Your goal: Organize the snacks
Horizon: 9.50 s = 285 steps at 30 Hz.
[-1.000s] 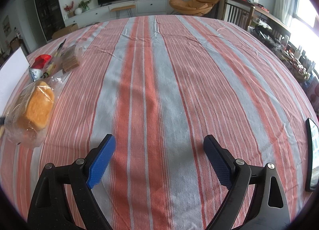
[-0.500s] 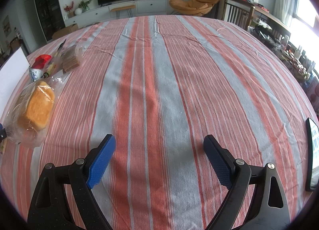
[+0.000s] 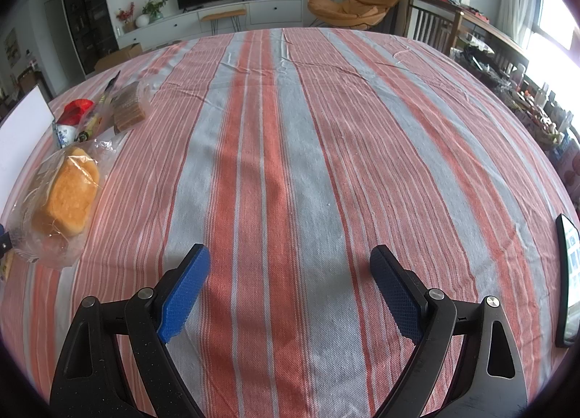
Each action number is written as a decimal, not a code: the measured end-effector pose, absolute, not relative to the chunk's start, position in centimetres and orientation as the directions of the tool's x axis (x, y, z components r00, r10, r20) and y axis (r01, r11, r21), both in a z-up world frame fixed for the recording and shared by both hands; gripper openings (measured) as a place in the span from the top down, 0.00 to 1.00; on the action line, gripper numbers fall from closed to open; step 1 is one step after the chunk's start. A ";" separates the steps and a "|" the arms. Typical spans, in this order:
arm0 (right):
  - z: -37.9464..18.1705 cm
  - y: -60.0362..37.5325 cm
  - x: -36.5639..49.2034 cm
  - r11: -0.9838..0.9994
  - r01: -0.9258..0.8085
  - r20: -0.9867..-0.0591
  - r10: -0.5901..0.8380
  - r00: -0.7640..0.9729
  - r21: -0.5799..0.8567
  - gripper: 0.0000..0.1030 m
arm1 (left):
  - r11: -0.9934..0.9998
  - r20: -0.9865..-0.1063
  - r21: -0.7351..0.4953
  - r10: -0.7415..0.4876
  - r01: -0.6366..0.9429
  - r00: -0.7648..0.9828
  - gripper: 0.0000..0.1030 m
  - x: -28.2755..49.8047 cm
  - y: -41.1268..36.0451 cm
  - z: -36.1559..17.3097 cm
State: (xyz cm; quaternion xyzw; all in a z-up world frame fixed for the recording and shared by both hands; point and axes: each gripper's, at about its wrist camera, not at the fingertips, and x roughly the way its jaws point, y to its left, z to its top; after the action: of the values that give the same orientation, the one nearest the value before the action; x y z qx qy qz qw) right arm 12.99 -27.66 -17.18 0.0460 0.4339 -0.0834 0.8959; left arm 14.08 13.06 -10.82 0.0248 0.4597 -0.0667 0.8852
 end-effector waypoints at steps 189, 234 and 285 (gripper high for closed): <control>-17.0 -23.7 14.8 0.989 0.151 -0.783 -0.089 0.616 0.006 0.15 | 0.982 -0.814 -0.011 -0.119 0.189 0.568 0.00 17.0 1.2 -11.4; -17.3 -20.9 19.1 0.995 0.096 -0.792 -0.056 0.609 0.004 0.06 | 0.982 -0.814 -0.011 -0.119 0.189 0.568 0.00 17.0 1.2 -11.5; -17.2 -20.8 18.8 0.995 0.096 -0.792 -0.054 0.608 0.006 0.06 | 0.982 -0.814 -0.011 -0.118 0.189 0.568 0.00 16.9 1.2 -11.4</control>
State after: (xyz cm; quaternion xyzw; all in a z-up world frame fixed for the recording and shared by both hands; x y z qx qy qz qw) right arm 18.82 -20.84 -17.16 0.0240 0.4405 -0.0418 0.8965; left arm 16.87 1.22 -11.40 0.0386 0.4564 -0.0868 0.8847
